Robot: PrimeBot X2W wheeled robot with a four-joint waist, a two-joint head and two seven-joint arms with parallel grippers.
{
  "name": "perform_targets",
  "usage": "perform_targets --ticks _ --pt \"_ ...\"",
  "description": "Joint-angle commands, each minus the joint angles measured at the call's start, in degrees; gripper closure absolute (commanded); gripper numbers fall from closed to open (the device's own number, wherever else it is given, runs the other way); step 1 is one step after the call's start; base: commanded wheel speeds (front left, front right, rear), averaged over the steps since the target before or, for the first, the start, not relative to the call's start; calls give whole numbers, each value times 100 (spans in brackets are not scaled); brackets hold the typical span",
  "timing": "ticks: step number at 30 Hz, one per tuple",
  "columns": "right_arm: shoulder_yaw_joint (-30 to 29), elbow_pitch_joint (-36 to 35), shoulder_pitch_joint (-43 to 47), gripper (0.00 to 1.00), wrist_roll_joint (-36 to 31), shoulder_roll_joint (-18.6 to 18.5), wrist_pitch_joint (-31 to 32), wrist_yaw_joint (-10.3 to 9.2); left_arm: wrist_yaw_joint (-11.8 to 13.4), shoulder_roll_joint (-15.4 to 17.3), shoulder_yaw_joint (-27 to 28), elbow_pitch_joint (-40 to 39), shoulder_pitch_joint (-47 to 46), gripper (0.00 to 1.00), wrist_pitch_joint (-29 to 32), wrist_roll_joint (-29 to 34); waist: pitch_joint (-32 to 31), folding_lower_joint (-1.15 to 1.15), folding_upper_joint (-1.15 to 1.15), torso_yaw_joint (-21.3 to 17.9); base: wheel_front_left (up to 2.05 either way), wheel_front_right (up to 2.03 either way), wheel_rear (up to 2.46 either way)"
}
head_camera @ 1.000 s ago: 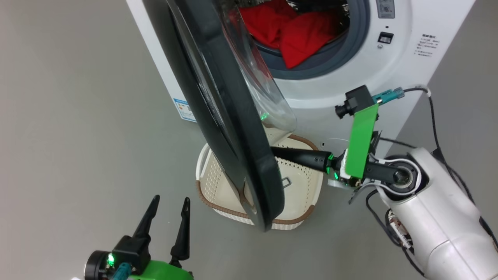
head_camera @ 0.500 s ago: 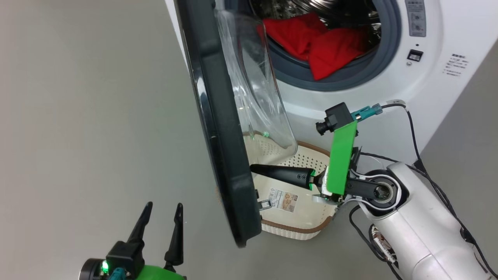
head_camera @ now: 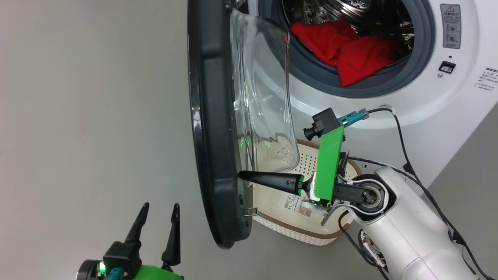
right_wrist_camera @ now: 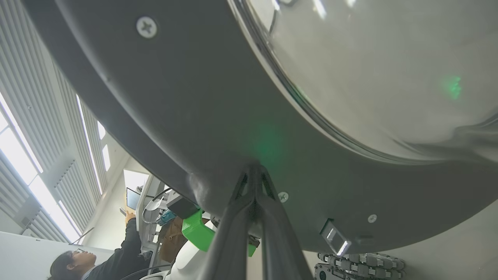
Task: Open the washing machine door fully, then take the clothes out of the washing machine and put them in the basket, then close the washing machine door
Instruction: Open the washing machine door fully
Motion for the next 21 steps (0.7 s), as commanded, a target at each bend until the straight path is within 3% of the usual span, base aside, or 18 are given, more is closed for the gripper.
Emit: perform_targets --ticks 1,16,17,19,21 --pt "117 -127 -22 100 -40 226 -32 9 59 86 230 -130 -32 0 -71 36 39 0 0 25 0 0 0" --pt "201 -4 -113 100 -73 276 -153 9 98 86 303 -189 -12 0 -71 18 71 0 0 34 0 0 0" --pt "190 -3 -98 76 -86 252 -188 9 91 86 300 -175 -19 0 -71 15 62 0 0 28 0 0 0" --pt "166 -1 -60 0 -131 189 -284 9 64 86 291 -133 -40 0 -71 12 43 0 0 11 0 0 0" --pt "157 0 -20 0 -162 133 -359 9 49 86 315 -97 -61 0 -71 22 32 0 0 -51 0 0 0"
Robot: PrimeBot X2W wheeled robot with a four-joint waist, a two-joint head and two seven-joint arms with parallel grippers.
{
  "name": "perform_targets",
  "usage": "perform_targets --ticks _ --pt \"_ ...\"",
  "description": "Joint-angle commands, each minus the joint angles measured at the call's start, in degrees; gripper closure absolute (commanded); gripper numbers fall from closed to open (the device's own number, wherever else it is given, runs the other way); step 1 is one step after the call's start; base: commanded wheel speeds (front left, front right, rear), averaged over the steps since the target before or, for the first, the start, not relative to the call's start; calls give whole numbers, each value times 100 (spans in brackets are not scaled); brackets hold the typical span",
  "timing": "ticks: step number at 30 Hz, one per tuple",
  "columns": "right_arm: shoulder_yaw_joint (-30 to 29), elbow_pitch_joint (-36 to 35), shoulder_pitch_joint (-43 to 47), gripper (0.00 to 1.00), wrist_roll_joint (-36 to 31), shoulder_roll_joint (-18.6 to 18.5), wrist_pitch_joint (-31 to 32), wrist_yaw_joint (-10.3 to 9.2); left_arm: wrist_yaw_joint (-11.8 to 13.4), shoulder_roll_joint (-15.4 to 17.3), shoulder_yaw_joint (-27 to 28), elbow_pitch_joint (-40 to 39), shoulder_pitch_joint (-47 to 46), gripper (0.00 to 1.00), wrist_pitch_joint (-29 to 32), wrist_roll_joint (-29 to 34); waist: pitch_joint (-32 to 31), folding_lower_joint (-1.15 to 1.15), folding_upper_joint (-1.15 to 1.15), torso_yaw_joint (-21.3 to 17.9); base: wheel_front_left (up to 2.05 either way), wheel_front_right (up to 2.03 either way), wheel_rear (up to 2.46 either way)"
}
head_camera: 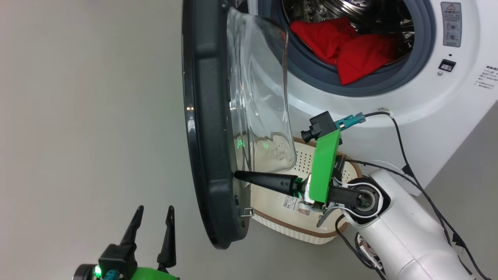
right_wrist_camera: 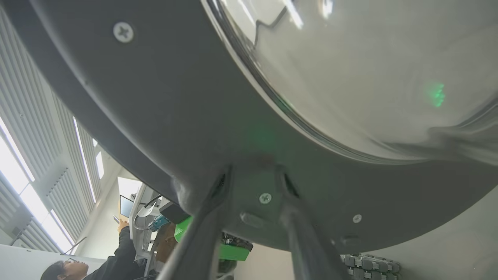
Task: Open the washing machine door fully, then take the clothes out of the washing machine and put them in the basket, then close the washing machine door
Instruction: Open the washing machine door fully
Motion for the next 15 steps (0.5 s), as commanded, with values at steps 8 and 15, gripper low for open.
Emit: perform_targets --ticks 8,15 --pt "-3 -75 229 0 -334 -311 -573 9 -57 86 409 -61 -156 0 -71 -3 -49 0 0 -305 0 0 0" --pt "114 -35 467 0 -852 -807 -1524 9 -111 86 619 -88 -154 0 -71 37 -49 0 0 -539 0 0 0"
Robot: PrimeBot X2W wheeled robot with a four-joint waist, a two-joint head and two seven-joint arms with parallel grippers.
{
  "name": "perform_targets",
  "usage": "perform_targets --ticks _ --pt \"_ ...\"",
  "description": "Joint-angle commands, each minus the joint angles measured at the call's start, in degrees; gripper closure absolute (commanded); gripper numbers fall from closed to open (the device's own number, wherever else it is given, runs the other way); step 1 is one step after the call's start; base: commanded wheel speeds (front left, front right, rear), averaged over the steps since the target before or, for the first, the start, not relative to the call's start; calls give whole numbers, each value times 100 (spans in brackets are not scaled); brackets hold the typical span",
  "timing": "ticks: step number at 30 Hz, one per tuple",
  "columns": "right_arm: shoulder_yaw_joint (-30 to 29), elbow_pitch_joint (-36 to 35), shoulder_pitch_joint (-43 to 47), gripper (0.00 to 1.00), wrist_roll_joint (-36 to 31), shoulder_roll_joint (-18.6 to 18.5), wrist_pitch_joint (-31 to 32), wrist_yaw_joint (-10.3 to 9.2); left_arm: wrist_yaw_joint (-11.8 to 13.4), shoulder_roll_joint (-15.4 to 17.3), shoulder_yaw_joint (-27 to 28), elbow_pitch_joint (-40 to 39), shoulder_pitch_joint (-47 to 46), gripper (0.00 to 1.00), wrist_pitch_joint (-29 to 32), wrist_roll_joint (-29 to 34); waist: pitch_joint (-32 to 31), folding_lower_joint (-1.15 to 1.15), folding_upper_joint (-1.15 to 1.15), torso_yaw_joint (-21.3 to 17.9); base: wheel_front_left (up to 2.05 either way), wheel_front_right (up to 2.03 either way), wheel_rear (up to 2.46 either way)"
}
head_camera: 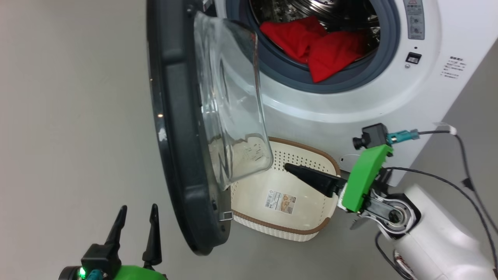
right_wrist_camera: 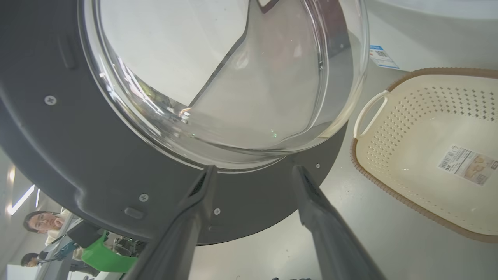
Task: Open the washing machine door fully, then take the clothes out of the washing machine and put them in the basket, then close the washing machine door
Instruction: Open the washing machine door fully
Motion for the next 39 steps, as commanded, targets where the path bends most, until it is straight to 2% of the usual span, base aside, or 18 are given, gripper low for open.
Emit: perform_targets --ticks 1,10,19,24,26,33,39 --pt "154 -121 103 0 -238 -117 -305 9 -54 88 239 -128 -153 0 -71 51 -4 0 0 -99 0 0 0" --pt "857 214 324 0 -1092 -602 -1987 9 -82 88 415 -121 -71 0 -71 126 -121 0 0 -296 0 0 0" --pt "1631 552 466 0 -1696 -835 -3899 9 -120 88 503 -80 18 0 -71 188 -246 0 0 -375 0 0 0" --pt "1567 663 562 0 -1786 -821 -4273 9 -120 88 552 -83 65 0 -71 170 -285 0 0 -416 0 0 0" --pt "1238 641 592 0 -2017 -792 -4300 9 -119 88 567 -89 86 0 -71 167 -290 0 0 -441 0 0 0" --pt "-386 85 1239 0 -3853 -472 -4306 9 -114 88 552 -116 96 0 -71 155 -273 0 0 -471 0 0 0" --pt "-1239 -462 1759 0 -4954 -154 -4306 9 -101 88 505 -134 71 0 -71 134 -260 0 0 -427 0 0 0"
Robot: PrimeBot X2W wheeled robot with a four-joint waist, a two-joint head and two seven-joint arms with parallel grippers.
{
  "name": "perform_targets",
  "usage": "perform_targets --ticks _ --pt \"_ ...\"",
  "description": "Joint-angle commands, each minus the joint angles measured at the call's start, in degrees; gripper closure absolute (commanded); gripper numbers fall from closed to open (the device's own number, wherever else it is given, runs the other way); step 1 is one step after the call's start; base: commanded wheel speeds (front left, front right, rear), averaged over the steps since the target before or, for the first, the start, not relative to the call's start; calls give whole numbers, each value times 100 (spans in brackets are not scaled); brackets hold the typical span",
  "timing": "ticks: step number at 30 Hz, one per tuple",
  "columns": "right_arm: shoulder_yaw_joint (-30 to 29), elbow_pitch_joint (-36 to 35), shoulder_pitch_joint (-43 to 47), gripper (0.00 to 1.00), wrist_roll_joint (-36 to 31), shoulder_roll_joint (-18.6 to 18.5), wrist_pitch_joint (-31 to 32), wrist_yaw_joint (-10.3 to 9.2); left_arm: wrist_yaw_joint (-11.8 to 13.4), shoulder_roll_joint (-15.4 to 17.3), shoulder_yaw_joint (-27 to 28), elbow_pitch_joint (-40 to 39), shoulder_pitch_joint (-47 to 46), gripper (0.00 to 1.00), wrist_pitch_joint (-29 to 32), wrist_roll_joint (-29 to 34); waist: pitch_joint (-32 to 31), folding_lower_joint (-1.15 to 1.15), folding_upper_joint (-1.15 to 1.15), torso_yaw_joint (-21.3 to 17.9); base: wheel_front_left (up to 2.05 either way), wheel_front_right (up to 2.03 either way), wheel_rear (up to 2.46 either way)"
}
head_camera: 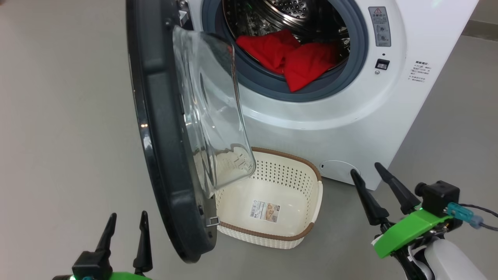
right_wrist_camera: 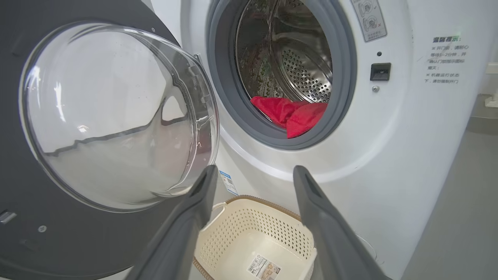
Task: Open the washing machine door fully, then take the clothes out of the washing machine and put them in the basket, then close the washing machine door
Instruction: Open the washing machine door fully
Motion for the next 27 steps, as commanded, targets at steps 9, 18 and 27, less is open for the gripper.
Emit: perform_targets --ticks 9,18,27 --pt "-451 -249 637 0 -724 347 -68 9 27 88 112 -157 -26 0 -71 -63 -18 0 0 38 0 0 0" --pt "-618 -223 648 0 -845 431 -68 9 54 88 90 -240 -56 16 -71 -199 -3 0 0 43 0 0 0" --pt "-641 -164 688 0 -919 469 -69 9 34 88 389 -820 -243 100 -71 -670 -53 0 0 112 0 0 0"
